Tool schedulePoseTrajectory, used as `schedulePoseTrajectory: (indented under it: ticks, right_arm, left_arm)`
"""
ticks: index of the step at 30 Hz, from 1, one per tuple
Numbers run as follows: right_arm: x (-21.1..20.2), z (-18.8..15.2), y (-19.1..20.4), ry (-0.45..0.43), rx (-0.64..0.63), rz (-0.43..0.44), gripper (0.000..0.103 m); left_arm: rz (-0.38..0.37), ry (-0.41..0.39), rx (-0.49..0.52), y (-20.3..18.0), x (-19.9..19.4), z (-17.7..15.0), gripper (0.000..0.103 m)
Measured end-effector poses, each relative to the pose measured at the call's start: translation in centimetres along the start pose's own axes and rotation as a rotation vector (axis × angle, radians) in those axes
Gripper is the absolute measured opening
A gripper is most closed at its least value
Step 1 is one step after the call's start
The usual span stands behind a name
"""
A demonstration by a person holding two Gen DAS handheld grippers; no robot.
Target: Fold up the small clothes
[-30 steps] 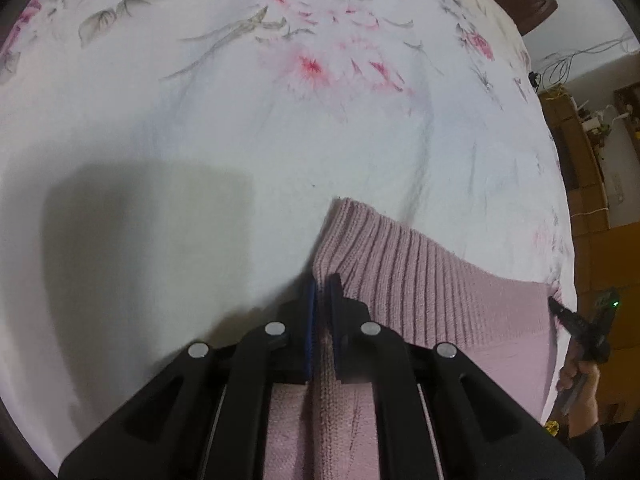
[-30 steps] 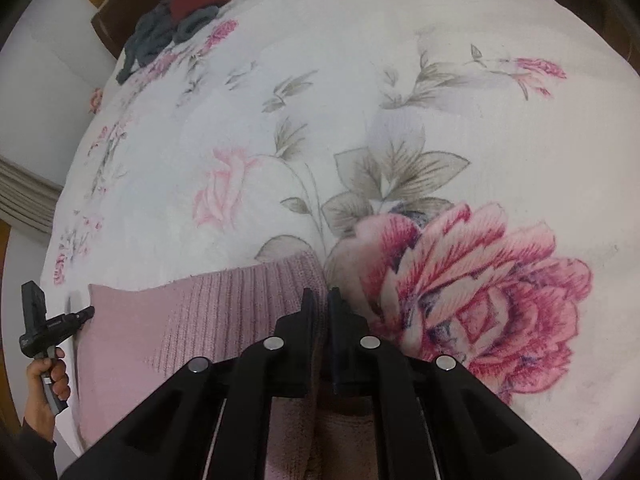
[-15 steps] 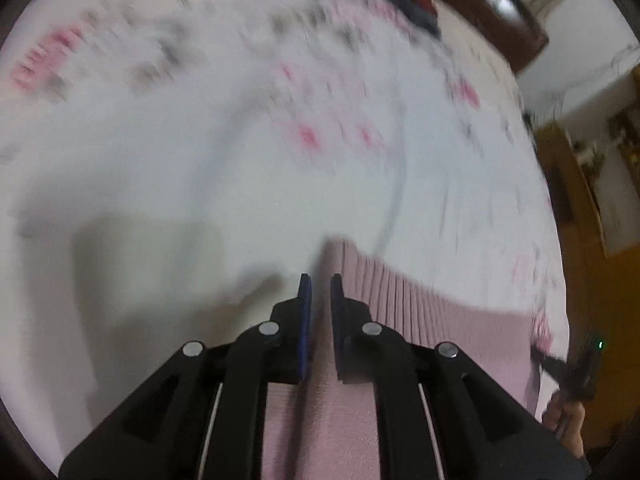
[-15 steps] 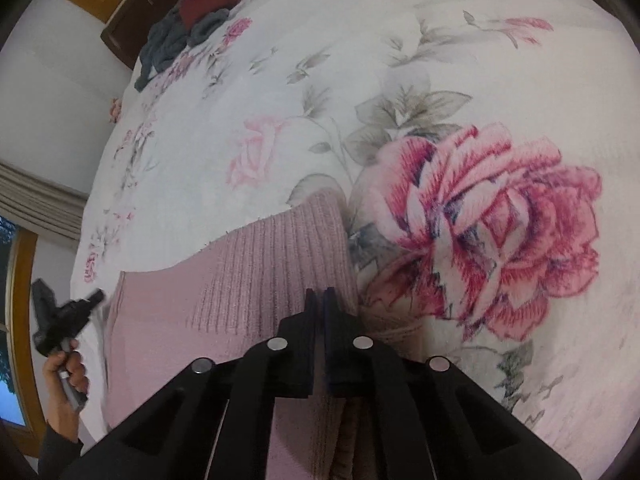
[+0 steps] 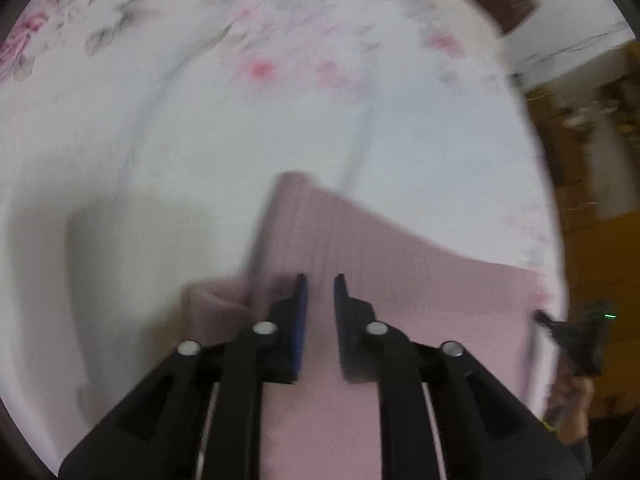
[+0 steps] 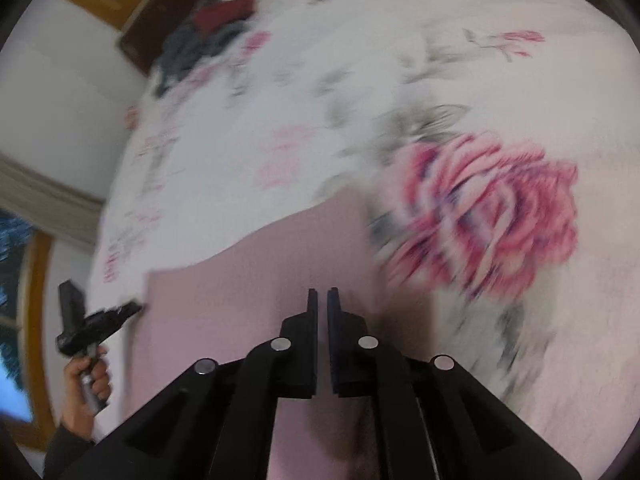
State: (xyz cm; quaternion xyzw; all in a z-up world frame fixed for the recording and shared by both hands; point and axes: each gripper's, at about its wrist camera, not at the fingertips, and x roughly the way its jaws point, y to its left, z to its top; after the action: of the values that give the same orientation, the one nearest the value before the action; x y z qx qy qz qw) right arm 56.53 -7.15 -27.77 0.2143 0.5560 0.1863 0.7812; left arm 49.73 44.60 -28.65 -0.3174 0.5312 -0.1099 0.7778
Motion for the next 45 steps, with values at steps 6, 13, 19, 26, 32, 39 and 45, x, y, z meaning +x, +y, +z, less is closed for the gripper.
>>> schedulePoseTrajectory:
  ticks: [6, 13, 19, 26, 32, 39, 45]
  right_arm:
    - [0.7, -4.5, -1.2, 0.066, -0.033, -0.013, 0.000]
    - [-2.4, -7.1, 0.7, 0.058, -0.003, 0.119, 0.007]
    - [0.1, -11.0, -1.2, 0.150, -0.034, 0.037, 0.000]
    - [-2.6, -14.7, 2.0, 0.149, -0.057, 0.129, 0.009]
    - [0.1, -16.3, 0.4, 0.180, -0.002, 0.051, 0.000]
    - [-2.4, -18.7, 10.5, 0.094, -0.355, -0.129, 0.039]
    - [3.1, -26.0, 20.3, 0.020, -0.881, -0.437, 0.059]
  left_arm:
    - [0.079, 0.126, -0.018, 3.2, 2.2, -4.2, 0.002]
    - [-0.118, 0.038, 0.022, 0.9, -4.3, -6.9, 0.007]
    - [0.014, 0.182, -0.002, 4.3, -1.4, -11.3, 0.001]
    - [-0.204, 0.135, 0.043, 0.5, -4.0, -14.5, 0.009]
    - [-0.091, 0.194, -0.040, 3.4, -0.3, -15.3, 0.001]
    - [-0.158, 0.112, -0.097, 5.5, -5.7, -15.9, 0.035]
    - [-0.207, 0.069, -0.187, 8.1, -9.3, -15.9, 0.063]
